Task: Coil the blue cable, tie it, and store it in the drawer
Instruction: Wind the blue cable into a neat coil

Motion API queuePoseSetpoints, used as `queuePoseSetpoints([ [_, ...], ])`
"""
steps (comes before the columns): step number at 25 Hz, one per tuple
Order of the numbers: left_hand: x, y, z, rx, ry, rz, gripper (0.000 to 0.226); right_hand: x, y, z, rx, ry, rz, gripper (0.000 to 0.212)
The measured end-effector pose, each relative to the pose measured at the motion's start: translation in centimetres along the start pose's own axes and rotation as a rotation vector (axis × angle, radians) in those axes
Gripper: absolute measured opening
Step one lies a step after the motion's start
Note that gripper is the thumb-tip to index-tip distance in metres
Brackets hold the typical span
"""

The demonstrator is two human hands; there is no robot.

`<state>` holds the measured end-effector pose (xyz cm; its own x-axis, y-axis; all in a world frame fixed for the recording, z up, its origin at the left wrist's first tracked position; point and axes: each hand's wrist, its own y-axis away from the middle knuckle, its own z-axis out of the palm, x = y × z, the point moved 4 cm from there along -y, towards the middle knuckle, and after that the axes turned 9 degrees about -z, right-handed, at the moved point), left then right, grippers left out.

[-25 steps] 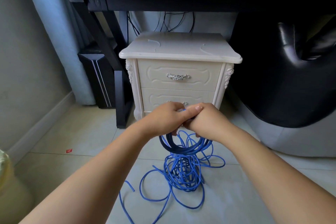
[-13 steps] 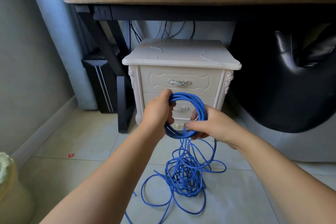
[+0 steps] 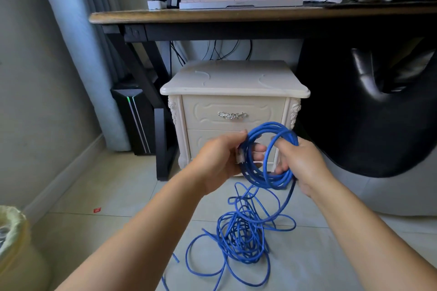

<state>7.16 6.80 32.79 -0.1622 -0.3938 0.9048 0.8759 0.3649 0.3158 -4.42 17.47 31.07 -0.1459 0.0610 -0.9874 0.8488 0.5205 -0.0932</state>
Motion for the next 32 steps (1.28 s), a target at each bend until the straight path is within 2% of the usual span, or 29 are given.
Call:
queuePoseSetpoints([
  [3,0.0,-0.3,-1.5,0.003,-0.304,0.037,0.051,-0.4,-0.7,0.3,-0.095,0.312,-0.122,0.022],
  [7,-0.3,-0.7,-1.1,0.225,-0.67,0.273,0.032,-0.6,-1.0,3.0,-0.229,0.702,-0.291,0.016],
  [9,-0.4,-1.1,-1.5,0.357,-0.805,0.303,0.033,-0.3,-1.0,3.7,-0.203,0.703,-0.338,0.017],
  [11,-0.2,-1.4,-2.1,0.394,-0.878,0.322,0.031,-0.2,-1.1,4.1,-0.175,0.639,-0.354,0.02],
  [15,-0.1,-2.4,-3.2,0.407,-0.728,0.357,0.038,-0.3,-1.3,4.2,-0.177,0.454,-0.243,0.018],
  [19,-0.2,-3.6,-4.6,0.467,-0.392,0.353,0.032,0.8,-1.3,3.7,-0.335,0.11,-0.003,0.014],
  [21,-0.6,-3.9,-5.1,0.528,-0.248,0.344,0.035,1.6,-1.4,3.8,-0.34,0.023,0.025,0.016],
  [24,-1.5,-4.0,-4.7,0.63,-0.077,0.295,0.043,2.7,-1.0,4.8,-0.216,-0.194,0.025,0.015],
  [26,-2.2,-4.1,-3.9,0.622,0.035,0.254,0.044,3.1,-0.8,5.5,-0.114,-0.323,0.022,0.012],
  [27,-2.5,-4.2,-3.5,0.613,0.054,0.24,0.044,3.1,-0.8,5.6,-0.06,-0.325,0.015,0.012],
  [30,-3.4,-4.5,-3.0,0.641,-0.124,0.215,0.049,3.1,-1.1,5.0,0.075,-0.2,-0.016,0.016],
  [32,-3.7,-4.9,-2.8,0.564,-0.131,0.216,0.047,3.1,-1.6,4.2,0.132,-0.115,-0.039,0.015],
])
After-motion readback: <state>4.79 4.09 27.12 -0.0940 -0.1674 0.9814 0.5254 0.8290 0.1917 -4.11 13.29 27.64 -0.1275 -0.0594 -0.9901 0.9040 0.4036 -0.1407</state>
